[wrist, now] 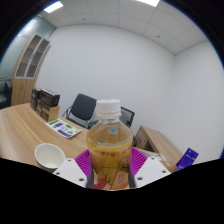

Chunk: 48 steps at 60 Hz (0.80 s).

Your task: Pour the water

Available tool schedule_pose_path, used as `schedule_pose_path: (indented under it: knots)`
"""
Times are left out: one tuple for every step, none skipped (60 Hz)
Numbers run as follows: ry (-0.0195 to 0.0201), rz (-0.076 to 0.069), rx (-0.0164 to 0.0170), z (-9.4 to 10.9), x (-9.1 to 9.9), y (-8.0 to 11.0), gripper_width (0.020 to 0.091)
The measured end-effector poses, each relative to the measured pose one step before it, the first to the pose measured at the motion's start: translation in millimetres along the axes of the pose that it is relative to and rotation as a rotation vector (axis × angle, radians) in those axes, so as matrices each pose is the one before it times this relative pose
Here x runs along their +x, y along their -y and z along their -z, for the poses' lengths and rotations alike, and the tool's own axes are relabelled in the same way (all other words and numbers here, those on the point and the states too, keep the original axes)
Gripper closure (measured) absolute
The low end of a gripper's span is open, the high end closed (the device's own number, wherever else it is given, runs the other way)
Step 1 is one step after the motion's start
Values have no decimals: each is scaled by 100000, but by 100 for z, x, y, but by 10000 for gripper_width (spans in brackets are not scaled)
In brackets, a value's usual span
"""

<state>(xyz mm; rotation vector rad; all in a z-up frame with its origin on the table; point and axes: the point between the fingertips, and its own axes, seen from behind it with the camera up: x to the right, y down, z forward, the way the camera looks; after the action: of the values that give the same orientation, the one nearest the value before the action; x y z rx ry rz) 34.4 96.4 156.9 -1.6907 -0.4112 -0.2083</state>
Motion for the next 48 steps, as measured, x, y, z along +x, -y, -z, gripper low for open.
schedule_pose_path:
  knots:
    - [1508,-2076,-1049,-24,-187,63,625]
    - [1461,-2890,-769,-198,-258,-709,622]
    - [1222,-2978,-815,-170,-241,-748,614]
    - [1084,-3002,-722,-154,-214,-691,615]
    - [1290,-2894,-565,-98,-200,-687,615]
    - [1058,-3064,442,67,-493,-1260,606]
    - [1938,-1886,-1413,-116,287,-16,606]
    - [585,-2679,591,1,-120,-1056,606]
    - [975,-1470,-1095,-23,-136,-450,598]
    - [1037,-1726,-682,-77,-47,-526,595]
    - [900,-1613,-688,-90,-28,-557,588]
    - [825,-1505,-550,-59,-53,-434,585]
    - [877,-1200,-319,-55,-66,-379,586]
    - [910,-967,-184,-82,-109,-358,586]
    - [697,-736,-211,-36,-47,-319,585]
    - [453,-362,-109,-69,21,-279,576]
    - [-22,-26,112,-120,-35,-260,577]
    - [185,149,176,-362,30,-525,574]
    - [380,-312,1752,105,183,296,569]
    - [235,-655,1647,-52,38,199,566]
    - [-241,-389,116,-64,236,-70,567]
    - [-483,-311,-455,8,239,-207,562]
    - [249,-1265,687,-85,25,119,563]
    - [500,-1207,-376,259,-96,91,563]
    - [90,-1239,123,-314,103,-121,562]
    - [179,-1487,567,-164,63,56,563]
    - [147,-995,133,147,94,56,563]
    - [273,-427,319,-29,-4,31,563]
    - [-3,351,106,-19,29,7,562]
    - [17,756,5,-29,-14,-5,556]
    - [141,603,-65,-19,-67,-18,546]
    - [58,229,62,-21,-50,20,546]
    - [-200,-28,-9,4,23,-3,531]
    - [-244,-299,22,38,32,15,522]
    - [-24,-684,-35,-33,58,7,512]
    - [-216,-167,-14,48,0,-11,504]
    - [-51,-114,64,47,14,7,489]
    - [30,155,36,33,2,6,479]
    - [88,271,-85,29,-16,-8,466]
    - [239,337,-521,38,-45,-95,453]
    - [285,444,-1313,50,-44,-263,440]
    - [247,258,-1761,42,-6,-342,422]
    - [186,72,-1841,56,2,-345,401]
    - [206,-167,-1565,80,25,-281,380]
    - [229,-508,-1060,119,17,-165,361]
    - [238,-762,-620,163,-10,-71,346]
    - [160,-886,-364,217,-18,-11,329]
    - [5,-856,-147,278,9,28,315]
